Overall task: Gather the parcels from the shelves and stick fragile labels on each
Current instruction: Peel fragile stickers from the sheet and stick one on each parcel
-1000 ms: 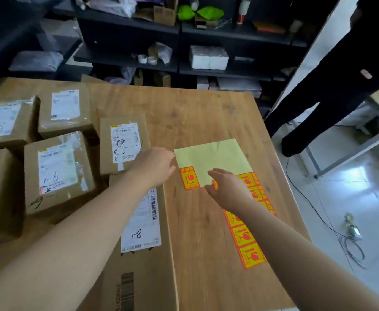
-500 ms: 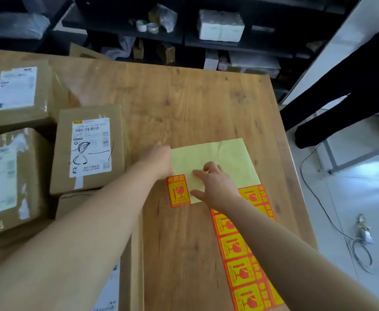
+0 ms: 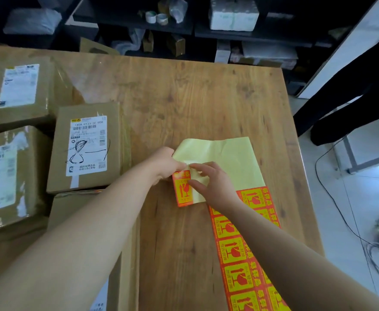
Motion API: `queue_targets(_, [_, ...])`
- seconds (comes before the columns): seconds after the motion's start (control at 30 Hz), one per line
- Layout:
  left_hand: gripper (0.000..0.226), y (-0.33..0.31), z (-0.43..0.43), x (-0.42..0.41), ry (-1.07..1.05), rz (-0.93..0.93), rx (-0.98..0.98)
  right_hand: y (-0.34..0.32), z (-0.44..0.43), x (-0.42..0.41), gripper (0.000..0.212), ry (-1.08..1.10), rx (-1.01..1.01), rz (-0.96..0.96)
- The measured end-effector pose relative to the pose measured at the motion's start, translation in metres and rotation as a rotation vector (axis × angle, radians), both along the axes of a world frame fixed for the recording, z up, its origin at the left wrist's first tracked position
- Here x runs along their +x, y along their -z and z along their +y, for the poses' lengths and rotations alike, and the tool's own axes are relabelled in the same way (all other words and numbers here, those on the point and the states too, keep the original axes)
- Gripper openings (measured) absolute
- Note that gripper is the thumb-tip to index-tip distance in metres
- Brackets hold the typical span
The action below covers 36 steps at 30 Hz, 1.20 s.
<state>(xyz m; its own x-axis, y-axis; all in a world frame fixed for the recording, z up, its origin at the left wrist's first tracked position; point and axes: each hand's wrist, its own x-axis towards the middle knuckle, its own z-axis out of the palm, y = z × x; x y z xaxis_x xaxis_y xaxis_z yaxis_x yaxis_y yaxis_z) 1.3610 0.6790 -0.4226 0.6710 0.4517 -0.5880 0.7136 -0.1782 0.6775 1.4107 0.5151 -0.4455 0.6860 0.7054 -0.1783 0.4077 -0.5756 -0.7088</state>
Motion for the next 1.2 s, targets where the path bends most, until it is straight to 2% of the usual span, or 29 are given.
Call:
queue_targets(0.13, [0.032, -0.002, -0.005, -0.006, -0.175, -0.022, -0.227, -0.004, -0.001, -0.001, 0.028, 0.099, 0.138, 0.054])
queue_targets(0.27, [0.031, -0.007, -0.006, -0.012, -0.206, -0.062, -0.375, -0.005, -0.001, 0.001, 0.017, 0.150, 0.206, 0.083])
queue_targets(0.47, [0.027, -0.013, -0.009, -0.016, -0.210, -0.079, -0.371, -0.008, -0.002, -0.001, 0.006, 0.140, 0.277, -0.003])
queue_targets(0.73, [0.022, -0.010, -0.006, -0.013, -0.107, -0.089, -0.145, -0.013, -0.005, -0.007, 0.005, -0.033, 0.247, -0.084])
queue_targets(1.1, [0.027, 0.003, 0.001, -0.007, 0.047, 0.028, 0.126, -0.029, -0.037, -0.008, 0.008, -0.135, 0.077, 0.361])
queue_targets(1.2, [0.015, 0.006, 0.002, -0.005, 0.110, 0.084, 0.276, -0.038, -0.043, -0.005, 0.009, -0.163, 0.078, 0.449])
